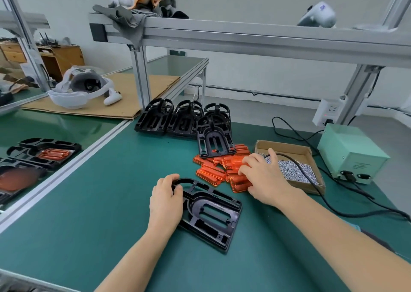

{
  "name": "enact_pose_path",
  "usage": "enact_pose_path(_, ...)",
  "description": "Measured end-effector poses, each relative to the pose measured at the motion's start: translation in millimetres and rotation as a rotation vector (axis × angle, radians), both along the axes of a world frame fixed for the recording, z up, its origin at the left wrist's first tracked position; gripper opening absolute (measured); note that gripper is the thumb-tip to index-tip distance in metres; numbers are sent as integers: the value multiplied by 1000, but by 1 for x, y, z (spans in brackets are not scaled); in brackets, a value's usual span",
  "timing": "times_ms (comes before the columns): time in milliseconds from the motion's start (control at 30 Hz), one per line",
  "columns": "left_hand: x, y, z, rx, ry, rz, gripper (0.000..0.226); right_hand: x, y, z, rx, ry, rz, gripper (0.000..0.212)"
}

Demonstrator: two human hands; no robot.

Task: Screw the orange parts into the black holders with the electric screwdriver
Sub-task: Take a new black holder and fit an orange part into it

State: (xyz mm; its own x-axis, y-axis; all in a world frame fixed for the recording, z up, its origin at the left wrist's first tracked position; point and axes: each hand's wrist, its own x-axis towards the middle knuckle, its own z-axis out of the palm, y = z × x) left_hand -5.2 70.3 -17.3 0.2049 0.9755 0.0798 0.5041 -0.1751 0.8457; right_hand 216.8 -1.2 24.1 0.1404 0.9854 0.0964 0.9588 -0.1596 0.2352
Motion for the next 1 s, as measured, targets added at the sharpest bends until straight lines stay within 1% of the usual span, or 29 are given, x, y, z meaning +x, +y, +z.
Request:
enact_pose_path(167,-5,-2,-1,17,41,43,27,0,-4,11,70,113,8,18)
enact_pose_path(300,-10,-3,1,1,38,94,17,-2,-10,18,102,210,16,17)
enact_pose_path(400,-13,-4,5,-2,58,107,13,-8,-13,20,128,297,54,17)
enact_pose_path(467,-15,-6,6,87,139,111,19,-14,-15,20,178,427,66,14)
enact_pose_path(533,-16,-10,10,236,147,105,23,-22,-18,23,251,674,56,11)
enact_pose_path(600,-14,-17,18,340,33,42,24,-33,-23,28,271,970,76,12)
enact_pose_path(633,-12,-21,22,340,-59,-5,24,-39,-25,29,269,1122,109,13)
enact_pose_path(667,-10,-24,26,296,-164,-62,25,-45,-28,30,278,1284,150,13)
enact_pose_path(733,-4,-29,37,89,-383,-239,26,-57,-31,30,332,1597,206,9)
enact_pose_path(800,2,-33,46,-122,-561,-462,24,-66,-31,28,397,1826,201,14)
enact_pose_path(833,4,-34,48,-177,-608,-531,24,-69,-32,26,418,1918,187,18)
enact_pose_path(900,6,-36,49,-211,-655,-546,22,-71,-33,25,437,2045,150,19)
enact_pose_path(1000,6,-33,46,-239,-708,-474,17,-72,-35,24,415,2082,91,22)
